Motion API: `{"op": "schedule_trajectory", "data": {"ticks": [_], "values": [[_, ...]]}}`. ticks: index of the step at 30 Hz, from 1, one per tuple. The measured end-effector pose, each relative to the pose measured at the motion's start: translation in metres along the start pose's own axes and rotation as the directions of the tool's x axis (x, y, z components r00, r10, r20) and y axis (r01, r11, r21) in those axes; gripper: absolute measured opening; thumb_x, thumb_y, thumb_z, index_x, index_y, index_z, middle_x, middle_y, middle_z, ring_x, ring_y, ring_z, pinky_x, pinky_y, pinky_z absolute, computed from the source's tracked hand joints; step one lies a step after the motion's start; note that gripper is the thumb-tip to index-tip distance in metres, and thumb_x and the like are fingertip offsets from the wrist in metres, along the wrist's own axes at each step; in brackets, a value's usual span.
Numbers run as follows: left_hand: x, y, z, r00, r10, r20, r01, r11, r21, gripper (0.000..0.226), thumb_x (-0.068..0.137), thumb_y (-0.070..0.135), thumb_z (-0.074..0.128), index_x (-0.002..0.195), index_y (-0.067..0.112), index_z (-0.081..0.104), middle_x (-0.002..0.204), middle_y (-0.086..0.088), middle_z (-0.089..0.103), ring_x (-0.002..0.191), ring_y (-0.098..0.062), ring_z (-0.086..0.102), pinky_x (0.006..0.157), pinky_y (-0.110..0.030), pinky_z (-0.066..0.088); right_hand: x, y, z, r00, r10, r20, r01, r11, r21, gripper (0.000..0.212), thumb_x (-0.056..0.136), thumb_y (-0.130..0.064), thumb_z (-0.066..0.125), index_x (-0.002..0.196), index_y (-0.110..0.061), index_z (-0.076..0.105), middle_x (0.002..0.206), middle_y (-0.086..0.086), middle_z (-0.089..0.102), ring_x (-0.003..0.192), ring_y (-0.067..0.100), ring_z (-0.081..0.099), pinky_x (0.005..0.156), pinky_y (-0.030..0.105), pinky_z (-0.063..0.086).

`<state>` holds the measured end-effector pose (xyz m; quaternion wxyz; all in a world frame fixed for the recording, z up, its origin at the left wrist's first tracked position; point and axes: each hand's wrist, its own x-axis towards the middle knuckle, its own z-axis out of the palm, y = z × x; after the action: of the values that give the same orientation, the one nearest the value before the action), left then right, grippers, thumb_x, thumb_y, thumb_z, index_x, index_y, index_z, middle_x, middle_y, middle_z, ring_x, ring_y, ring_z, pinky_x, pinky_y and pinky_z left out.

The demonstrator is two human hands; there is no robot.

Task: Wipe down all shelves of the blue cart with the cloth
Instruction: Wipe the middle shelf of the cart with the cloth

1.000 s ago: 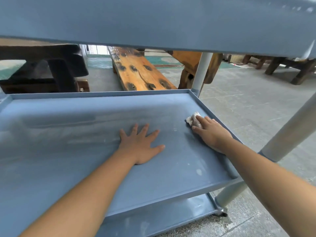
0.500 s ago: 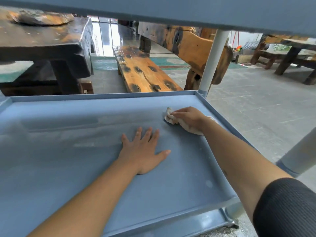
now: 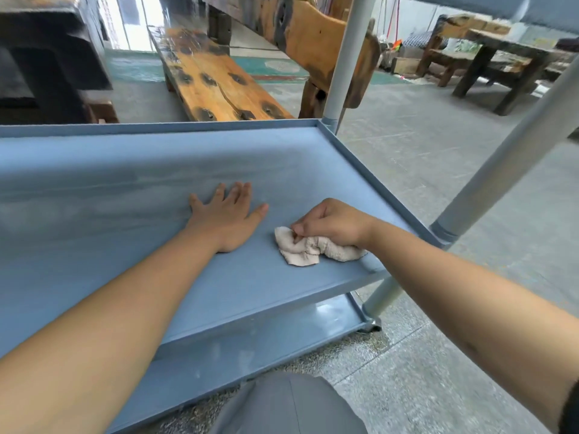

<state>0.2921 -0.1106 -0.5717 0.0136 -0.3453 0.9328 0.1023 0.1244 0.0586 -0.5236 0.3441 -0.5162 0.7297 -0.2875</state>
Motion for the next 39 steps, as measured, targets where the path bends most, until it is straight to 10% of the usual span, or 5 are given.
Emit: {"op": "schedule_trajectory", "data": {"ticks": [7,13,25,32,39], "values": [[-0.004,0.004,-0.003,1.000,-0.003,-0.007,0.003,1.000,0.023,0.086,0.082,0.075,-0.002,0.153,0.026,-0.003,0.163,0.010,-0.006,0.149,-0.021,-0.002,0.107,-0.072,0.004,-0.055,-0.005,0.018,0.994,-0.054,0.098,0.042,0.992,0.120,0.018,0.074,-0.025,0.071,0.072,-0.008,0.075,0.096,0.004,0.075,0.096,0.011,0.065,0.094,0.035,0.046],[-0.001,0.003,-0.003,1.000,0.002,-0.020,-0.002,0.999,0.039,0.087,0.082,0.077,0.001,0.154,0.026,0.001,0.163,0.010,-0.005,0.149,-0.021,-0.001,0.107,-0.073,0.006,-0.079,-0.016,0.048,0.960,0.030,-0.278,-0.171,0.852,-0.495,0.034,0.067,-0.074,0.060,0.081,-0.043,0.059,0.145,-0.013,0.045,0.147,0.017,0.018,0.107,0.058,0.022],[0.001,0.003,-0.001,0.999,0.017,-0.044,-0.015,0.999,0.052,0.090,0.080,0.079,0.000,0.152,0.027,0.005,0.163,0.009,-0.001,0.149,-0.023,0.001,0.105,-0.075,0.008,-0.116,-0.007,-0.015,0.852,-0.077,-0.518,-0.144,0.916,-0.374,0.024,0.074,-0.032,0.078,0.069,-0.029,0.054,0.063,-0.006,0.056,0.061,0.008,0.049,0.058,0.025,0.040],[0.003,0.003,0.000,0.999,0.021,-0.048,-0.019,0.998,0.054,0.090,0.079,0.080,-0.001,0.152,0.028,0.004,0.163,0.008,-0.001,0.149,-0.024,0.001,0.104,-0.076,0.008,-0.099,0.042,-0.037,0.847,0.127,-0.516,-0.324,0.893,-0.313,0.038,0.093,-0.039,0.064,0.128,-0.025,0.062,0.146,0.005,0.045,0.133,0.024,0.044,0.107,0.034,0.031],[0.003,0.003,0.003,0.998,0.014,-0.053,-0.011,0.998,0.055,0.091,0.078,0.080,-0.002,0.152,0.028,0.002,0.163,0.007,0.000,0.149,-0.025,0.002,0.103,-0.077,0.008,-0.097,0.014,0.019,0.863,0.004,-0.505,-0.243,0.880,-0.409,0.056,0.076,-0.056,0.053,0.127,-0.035,0.063,0.140,-0.010,0.053,0.129,0.013,0.047,0.097,0.025,0.031]]}}
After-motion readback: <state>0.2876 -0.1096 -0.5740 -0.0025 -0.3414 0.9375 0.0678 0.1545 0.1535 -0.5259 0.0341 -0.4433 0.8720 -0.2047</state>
